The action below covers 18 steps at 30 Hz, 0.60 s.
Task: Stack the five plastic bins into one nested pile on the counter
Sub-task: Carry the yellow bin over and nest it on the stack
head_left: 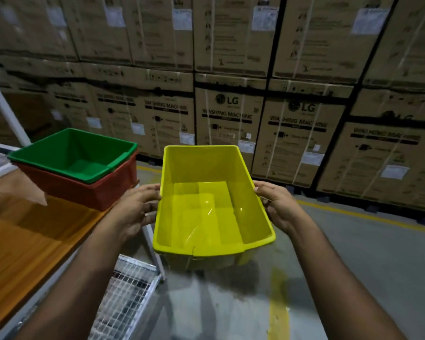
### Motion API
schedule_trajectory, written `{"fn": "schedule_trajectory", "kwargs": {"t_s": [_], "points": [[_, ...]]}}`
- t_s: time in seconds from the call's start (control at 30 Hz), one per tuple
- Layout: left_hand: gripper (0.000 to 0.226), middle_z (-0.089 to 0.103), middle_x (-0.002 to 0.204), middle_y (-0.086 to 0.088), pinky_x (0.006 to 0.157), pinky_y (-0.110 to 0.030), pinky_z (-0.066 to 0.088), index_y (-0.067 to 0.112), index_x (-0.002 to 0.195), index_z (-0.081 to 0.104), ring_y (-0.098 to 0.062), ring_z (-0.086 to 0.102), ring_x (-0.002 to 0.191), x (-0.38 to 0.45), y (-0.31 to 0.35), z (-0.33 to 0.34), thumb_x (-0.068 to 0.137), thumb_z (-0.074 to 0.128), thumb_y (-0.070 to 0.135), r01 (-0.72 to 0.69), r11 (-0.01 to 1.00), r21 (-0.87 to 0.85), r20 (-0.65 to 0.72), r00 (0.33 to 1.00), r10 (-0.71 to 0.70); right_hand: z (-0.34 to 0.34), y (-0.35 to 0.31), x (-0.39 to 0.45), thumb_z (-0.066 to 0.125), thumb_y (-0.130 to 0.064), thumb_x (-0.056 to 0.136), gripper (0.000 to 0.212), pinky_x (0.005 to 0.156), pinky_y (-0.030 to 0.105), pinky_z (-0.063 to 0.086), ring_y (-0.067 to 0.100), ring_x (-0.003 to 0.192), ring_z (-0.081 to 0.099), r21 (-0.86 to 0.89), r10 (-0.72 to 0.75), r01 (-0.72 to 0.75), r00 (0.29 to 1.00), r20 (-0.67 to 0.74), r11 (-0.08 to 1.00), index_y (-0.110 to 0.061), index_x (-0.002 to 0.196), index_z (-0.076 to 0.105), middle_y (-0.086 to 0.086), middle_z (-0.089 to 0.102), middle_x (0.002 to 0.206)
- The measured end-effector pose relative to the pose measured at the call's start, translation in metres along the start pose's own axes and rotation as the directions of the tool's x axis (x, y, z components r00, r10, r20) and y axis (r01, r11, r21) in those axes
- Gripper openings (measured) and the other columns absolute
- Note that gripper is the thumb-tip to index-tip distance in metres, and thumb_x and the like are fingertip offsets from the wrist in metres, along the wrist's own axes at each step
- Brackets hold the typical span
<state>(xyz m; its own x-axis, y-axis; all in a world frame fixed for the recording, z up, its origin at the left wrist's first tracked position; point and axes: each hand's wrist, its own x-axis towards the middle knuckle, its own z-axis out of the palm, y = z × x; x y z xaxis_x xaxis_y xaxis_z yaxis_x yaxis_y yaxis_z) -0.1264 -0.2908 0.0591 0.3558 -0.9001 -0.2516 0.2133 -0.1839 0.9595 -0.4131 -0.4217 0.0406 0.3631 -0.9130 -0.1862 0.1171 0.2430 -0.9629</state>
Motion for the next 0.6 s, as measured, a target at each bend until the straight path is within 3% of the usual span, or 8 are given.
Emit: {"fn": "schedule_trajectory", "kwargs": {"t_s": [0.13, 0.27, 0.4, 0.5, 0.6], "points": [[0.028, 0.070, 0.084, -0.006, 0.056, -0.027, 0.057, 0.012, 0.107, 0.066, -0.017, 0.064, 0.073, 0.049, 0.038, -0.007, 0.088, 0.048, 0.001, -0.058, 0.997, -0.043, -0.070, 0.996, 0.055, 0.020, -0.030, 0.091, 0.051, 0.000, 0.094, 0.025, 0.096, 0.050, 0.049, 0.034, 0.099, 0.064, -0.034, -0.017, 0.020, 0.995, 0.097, 0.999, -0.007, 0.107, 0.071, 0.023, 0.072, 0.110], [0.030, 0.071, 0.083, -0.008, 0.050, -0.025, 0.055, 0.009, 0.107, 0.066, -0.015, 0.067, 0.066, 0.089, 0.073, -0.016, 0.087, 0.047, -0.002, -0.129, 0.988, -0.086, -0.162, 0.980, 0.114, 0.049, -0.069, 0.178, 0.051, -0.003, 0.095, 0.025, 0.080, 0.034, 0.059, 0.020, 0.085, 0.072, -0.044, -0.055, 0.070, 0.960, 0.274, 0.997, -0.009, 0.110, 0.070, 0.011, 0.077, 0.095], [0.031, 0.069, 0.089, -0.006, 0.049, -0.024, 0.054, 0.012, 0.106, 0.067, -0.018, 0.061, 0.074, 0.120, 0.114, -0.027, 0.084, 0.049, 0.000, -0.209, 0.973, -0.094, -0.311, 0.935, 0.170, 0.092, -0.113, 0.259, 0.051, -0.005, 0.095, 0.028, 0.094, 0.045, 0.053, 0.031, 0.099, 0.068, -0.035, -0.049, 0.071, 0.896, 0.442, 0.997, -0.005, 0.116, 0.070, 0.020, 0.073, 0.110], [0.028, 0.069, 0.088, -0.003, 0.050, -0.024, 0.054, 0.012, 0.106, 0.065, -0.015, 0.065, 0.071, 0.131, 0.139, -0.040, 0.086, 0.049, 0.001, -0.271, 0.958, -0.096, -0.391, 0.895, 0.214, 0.130, -0.141, 0.303, 0.052, -0.005, 0.094, 0.024, 0.081, 0.037, 0.059, 0.026, 0.089, 0.070, -0.009, -0.043, 0.057, 0.845, 0.533, 0.998, -0.008, 0.107, 0.073, 0.015, 0.076, 0.099], [0.029, 0.070, 0.088, -0.002, 0.052, -0.024, 0.054, 0.012, 0.106, 0.065, -0.017, 0.065, 0.074, 0.134, 0.155, -0.057, 0.081, 0.053, 0.004, -0.316, 0.943, -0.106, -0.478, 0.848, 0.231, 0.176, -0.155, 0.338, 0.054, -0.007, 0.093, 0.026, 0.077, 0.035, 0.061, 0.023, 0.091, 0.069, -0.031, -0.017, 0.049, 0.762, 0.647, 0.998, -0.008, 0.112, 0.072, 0.016, 0.073, 0.108]]}}
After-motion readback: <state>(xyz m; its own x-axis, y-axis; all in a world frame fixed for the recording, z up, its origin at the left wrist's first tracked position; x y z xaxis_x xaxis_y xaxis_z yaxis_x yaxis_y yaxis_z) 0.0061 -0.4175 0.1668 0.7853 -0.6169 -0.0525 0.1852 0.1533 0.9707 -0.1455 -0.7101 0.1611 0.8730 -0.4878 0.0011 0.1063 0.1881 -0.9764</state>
